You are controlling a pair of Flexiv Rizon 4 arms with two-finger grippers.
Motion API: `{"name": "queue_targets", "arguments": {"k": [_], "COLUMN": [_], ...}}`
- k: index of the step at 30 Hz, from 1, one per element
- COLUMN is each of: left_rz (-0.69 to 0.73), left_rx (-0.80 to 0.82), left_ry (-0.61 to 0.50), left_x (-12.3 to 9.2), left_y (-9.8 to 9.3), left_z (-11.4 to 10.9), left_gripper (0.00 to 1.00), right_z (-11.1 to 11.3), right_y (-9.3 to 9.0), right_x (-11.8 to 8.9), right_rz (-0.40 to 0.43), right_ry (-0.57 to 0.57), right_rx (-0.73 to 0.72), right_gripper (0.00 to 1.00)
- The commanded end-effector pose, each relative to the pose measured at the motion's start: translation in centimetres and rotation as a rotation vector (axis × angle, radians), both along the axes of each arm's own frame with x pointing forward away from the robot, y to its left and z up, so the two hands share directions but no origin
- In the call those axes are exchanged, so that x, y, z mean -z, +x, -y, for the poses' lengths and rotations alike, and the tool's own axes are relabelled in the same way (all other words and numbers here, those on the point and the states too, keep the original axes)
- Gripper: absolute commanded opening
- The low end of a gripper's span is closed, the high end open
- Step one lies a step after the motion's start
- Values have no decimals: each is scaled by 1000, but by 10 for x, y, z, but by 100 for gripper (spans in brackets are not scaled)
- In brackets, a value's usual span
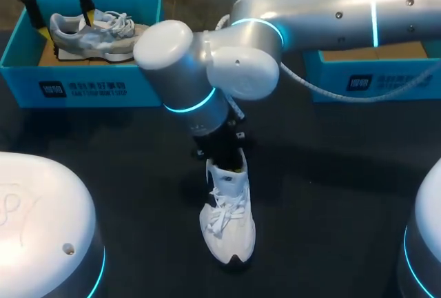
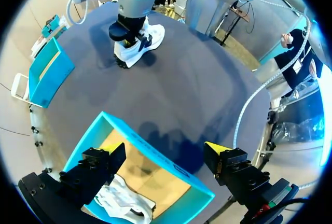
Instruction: Take the shoe out of the shoebox, open the shoe tongue, remove and reinsert the insole, then place the shoe into the shoebox
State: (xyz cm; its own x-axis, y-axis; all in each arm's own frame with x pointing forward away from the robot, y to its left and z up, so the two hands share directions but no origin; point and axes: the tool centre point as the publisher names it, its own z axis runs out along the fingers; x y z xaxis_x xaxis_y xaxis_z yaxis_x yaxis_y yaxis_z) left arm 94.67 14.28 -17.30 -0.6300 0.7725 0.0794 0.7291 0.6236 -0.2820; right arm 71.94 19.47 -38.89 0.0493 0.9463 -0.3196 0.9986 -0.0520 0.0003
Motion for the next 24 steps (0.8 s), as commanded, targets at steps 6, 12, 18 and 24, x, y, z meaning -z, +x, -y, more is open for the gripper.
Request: {"name": "queue_targets", "arguments": {"k": [6,12,18,24], "left_rz": [0,0,0,0], "left_rx": [1,1,1,1], "left_ry": [3,3,3,3], "left_x": [-1,-1,-1,-1], "left_y": [0,0,0,0], "left_z": [0,0,0,0], "left_gripper": [100,100,100,100], "right_z": [-9,-19,-16,-20], "right_y": [-4,-3,-2,4], "right_x": [14,1,-21,-14], "right_rz": [25,43,41,-5], "right_ry": [59,134,103,152], "right_rx": [106,82,92,91], "right_gripper": [0,0,0,0]}}
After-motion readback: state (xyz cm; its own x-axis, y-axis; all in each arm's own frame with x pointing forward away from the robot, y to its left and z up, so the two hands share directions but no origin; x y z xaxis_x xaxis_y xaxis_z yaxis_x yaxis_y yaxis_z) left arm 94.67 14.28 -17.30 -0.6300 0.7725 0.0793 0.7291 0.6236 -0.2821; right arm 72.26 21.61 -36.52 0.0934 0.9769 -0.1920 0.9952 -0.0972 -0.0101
